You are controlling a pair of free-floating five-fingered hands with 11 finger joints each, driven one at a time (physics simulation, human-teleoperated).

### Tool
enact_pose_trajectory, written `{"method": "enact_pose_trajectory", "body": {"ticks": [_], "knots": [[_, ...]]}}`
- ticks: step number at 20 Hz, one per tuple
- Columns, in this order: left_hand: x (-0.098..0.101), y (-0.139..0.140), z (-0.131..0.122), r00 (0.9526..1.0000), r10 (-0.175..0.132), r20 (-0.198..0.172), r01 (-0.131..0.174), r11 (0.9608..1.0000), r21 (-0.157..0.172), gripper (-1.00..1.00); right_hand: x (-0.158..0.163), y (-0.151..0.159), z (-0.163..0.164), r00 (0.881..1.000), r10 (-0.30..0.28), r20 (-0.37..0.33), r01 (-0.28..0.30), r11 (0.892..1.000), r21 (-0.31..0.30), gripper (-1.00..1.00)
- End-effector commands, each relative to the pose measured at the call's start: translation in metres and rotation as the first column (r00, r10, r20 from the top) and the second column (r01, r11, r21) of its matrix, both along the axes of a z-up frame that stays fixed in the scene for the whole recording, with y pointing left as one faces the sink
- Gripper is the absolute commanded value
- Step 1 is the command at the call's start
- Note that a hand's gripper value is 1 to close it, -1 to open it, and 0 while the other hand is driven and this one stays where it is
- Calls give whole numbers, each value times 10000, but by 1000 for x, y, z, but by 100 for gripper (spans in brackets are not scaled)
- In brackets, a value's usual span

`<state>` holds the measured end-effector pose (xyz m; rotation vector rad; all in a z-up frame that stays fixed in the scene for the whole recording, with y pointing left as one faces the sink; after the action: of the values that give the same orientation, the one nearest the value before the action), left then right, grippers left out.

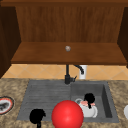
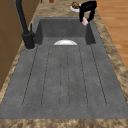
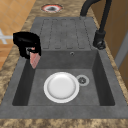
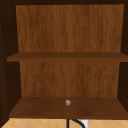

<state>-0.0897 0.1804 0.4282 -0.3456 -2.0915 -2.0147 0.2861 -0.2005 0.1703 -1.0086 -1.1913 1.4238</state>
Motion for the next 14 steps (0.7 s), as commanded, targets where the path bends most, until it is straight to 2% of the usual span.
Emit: {"method": "enact_pose_trajectory", "body": {"ticks": [1, 7, 11, 14], "knots": [[0, 0, 0, 10000, 0, 0, 0, 10000, 0, 0, 4, 3, -31, 10000, -53, 43, 53, 10000, -6, 100], [0, 0, 0, 10000, 0, 0, 0, 10000, 0, 0, 9, 6, -82, 10000, -31, 28, 31, 10000, -65, 100], [0, 0, 0, 10000, 0, 0, 0, 10000, 0, 0, 31, 6, -116, 10000, -15, -31, 14, 10000, -83, 100], [0, 0, 0, 10000, 0, 0, 0, 10000, 0, 0, 41, 2, -142, 10000, -8, 20, 8, 9999, 134, 100]]}}
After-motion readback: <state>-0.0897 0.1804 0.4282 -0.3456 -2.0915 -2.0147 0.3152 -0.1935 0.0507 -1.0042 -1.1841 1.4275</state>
